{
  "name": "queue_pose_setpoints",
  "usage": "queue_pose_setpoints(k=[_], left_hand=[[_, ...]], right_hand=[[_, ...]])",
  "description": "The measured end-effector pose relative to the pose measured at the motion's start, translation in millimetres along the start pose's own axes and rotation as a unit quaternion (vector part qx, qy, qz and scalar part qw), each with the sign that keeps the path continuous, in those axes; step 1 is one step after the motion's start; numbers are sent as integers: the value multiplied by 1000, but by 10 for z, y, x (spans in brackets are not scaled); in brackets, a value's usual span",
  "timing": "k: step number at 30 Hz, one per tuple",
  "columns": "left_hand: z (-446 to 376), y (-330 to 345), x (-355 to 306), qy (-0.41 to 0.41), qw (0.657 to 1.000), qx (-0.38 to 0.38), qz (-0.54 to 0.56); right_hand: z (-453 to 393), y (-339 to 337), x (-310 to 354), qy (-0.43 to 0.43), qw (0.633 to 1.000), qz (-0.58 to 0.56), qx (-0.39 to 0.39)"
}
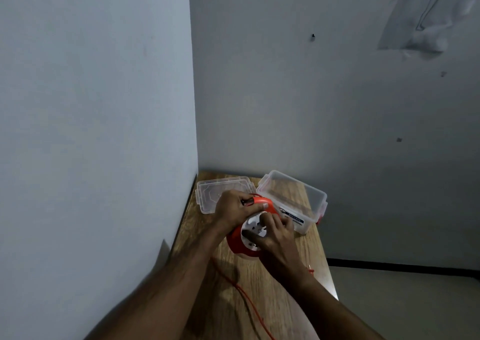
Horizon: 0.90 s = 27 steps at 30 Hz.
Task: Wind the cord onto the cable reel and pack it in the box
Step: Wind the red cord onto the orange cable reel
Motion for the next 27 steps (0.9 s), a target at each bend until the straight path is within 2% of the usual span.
queue_pose_setpoints(k=[4, 8, 14, 18, 20, 22, 25, 27], left_hand=[[15, 0, -22, 7, 1000, -2, -8], [58, 21, -5, -6, 1000, -13, -24], [100, 29, 26, -19, 1000, -11, -11], [108, 62, 5, -25, 999, -24, -10], [103, 52, 10, -31, 999, -24, 1], [93, 16, 7, -39, 999, -24, 13], [50, -32, 3, -31, 999, -19, 32], [40, -48, -8, -19, 999, -7, 25]], right_hand=[[2, -21, 139, 121, 992, -26, -1], [-18, 0, 265, 258, 952, -142, -77], [18, 80, 308, 315, 920, -207, -111], [11, 104, 316, 381, 876, -267, -130], [40, 91, 304, 342, 897, -252, -126], [81, 34, 265, 265, 942, -165, -122], [151, -24, 153, 64, 989, -38, -124], [169, -27, 86, -58, 995, 5, -75]])
Point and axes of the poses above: each hand's wrist, its own z-axis away from the middle knuckle, its own y-axis out of the palm, x = y × z, the point moved 1 cm from there along -z, towards the middle knuckle, and after that the axes turned 5 degrees about -x, right-handed, at the moved point
